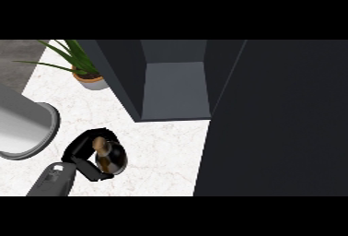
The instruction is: Pick up the wine, place it into the cabinet and close the cabinet
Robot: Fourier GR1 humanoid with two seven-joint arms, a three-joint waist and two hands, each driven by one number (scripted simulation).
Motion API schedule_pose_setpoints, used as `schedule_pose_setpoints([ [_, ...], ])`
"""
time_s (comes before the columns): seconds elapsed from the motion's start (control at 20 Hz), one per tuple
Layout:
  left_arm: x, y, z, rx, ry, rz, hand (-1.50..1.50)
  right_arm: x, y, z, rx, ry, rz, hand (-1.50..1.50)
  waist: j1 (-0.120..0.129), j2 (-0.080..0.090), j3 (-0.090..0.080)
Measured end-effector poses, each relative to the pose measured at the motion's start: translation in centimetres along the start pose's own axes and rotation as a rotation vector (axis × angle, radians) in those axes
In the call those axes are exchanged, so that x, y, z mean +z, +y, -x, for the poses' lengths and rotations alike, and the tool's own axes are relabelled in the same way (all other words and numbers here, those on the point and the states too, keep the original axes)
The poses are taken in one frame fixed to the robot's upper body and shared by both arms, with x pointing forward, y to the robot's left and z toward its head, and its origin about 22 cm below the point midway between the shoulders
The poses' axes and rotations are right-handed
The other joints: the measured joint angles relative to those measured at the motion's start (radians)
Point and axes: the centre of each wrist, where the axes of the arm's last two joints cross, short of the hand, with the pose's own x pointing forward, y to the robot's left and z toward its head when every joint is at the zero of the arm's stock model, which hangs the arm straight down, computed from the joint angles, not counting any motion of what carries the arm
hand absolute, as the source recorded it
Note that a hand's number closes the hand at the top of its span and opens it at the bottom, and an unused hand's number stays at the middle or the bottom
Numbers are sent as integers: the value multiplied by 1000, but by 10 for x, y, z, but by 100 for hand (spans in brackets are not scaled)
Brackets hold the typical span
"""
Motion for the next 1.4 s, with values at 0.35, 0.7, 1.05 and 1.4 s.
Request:
schedule_pose_setpoints([
  [0.35, 11, -2, 5, -51, -84, -88, 150, 2, -3, 2, 25, -3, 9, -150, 10, -2, 1],
  [0.7, 28, -28, 26, -20, -206, -382, 150, 5, -5, 4, 16, -1, 36, -150, 25, -9, 5],
  [1.05, 16, -60, 19, 54, -255, -363, 150, 6, -8, 4, 35, -2, 51, -150, 30, -6, 4],
  [1.4, 4, -99, -4, 68, -283, -314, 150, 9, -10, 6, 48, -7, 57, -150, 31, -5, 4],
])
